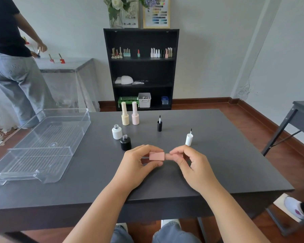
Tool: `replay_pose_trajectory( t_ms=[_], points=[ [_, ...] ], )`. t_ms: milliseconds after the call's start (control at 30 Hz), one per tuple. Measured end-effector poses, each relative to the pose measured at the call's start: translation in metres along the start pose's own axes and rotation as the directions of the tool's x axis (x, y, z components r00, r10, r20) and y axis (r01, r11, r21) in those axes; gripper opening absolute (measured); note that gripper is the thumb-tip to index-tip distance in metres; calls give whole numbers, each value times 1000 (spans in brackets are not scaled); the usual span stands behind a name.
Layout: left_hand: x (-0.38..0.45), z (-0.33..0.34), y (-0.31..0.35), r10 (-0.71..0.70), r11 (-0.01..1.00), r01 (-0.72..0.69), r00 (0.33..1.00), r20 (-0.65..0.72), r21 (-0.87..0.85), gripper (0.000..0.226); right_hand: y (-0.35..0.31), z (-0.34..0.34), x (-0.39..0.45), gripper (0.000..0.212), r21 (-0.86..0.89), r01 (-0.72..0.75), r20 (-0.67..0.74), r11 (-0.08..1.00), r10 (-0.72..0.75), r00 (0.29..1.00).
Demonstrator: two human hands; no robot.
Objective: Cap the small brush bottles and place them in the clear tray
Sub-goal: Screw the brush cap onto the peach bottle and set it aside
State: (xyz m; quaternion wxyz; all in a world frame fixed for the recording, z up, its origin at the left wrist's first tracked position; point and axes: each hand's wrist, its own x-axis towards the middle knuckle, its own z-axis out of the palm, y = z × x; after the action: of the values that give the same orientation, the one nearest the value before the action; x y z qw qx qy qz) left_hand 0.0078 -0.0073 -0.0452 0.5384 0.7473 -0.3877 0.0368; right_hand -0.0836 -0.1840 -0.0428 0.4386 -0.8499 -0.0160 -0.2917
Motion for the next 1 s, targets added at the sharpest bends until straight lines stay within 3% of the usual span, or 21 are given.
replay_pose_trajectory(
  t_ms=[100, 200, 300, 533, 633, 733, 833, 1000],
  points=[
    [0, -1, 0, -14, 1000, 13, 999, -30, -19, 30, -7, 10, -1, 16, 198, -164, -46, 966, 177, 983],
    [-1, -2, 0, -57, 996, 53, 997, -58, -66, 28, -13, 12, -2, 21, 536, -263, 78, 802, 263, 962],
    [-2, -1, 2, -50, 998, 49, 997, -52, -30, 26, -13, 10, 0, 19, 588, -289, 111, 755, 278, 954],
    [-3, -3, 2, 12, 992, 6, 990, -140, 127, 26, -21, 21, 7, 17, 450, -212, -18, 867, 246, 969],
    [4, -11, 1, -21, 984, 68, 961, -276, 163, 27, -38, 20, 31, 16, 309, -129, -29, 942, 145, 989],
    [12, -30, -10, -110, 959, 217, 875, -471, 180, 37, -52, 12, 78, 14, 215, 14, -91, 977, 6, 996],
    [14, -42, -23, -194, 909, 352, 831, -522, 223, 46, -48, 12, 139, 11, 95, -49, -114, 994, 60, 992],
    [13, -38, -36, -335, 829, 490, 821, -462, 270, 55, -9, 47, 202, 14, -256, -233, 75, 938, 260, 963]
  ],
)
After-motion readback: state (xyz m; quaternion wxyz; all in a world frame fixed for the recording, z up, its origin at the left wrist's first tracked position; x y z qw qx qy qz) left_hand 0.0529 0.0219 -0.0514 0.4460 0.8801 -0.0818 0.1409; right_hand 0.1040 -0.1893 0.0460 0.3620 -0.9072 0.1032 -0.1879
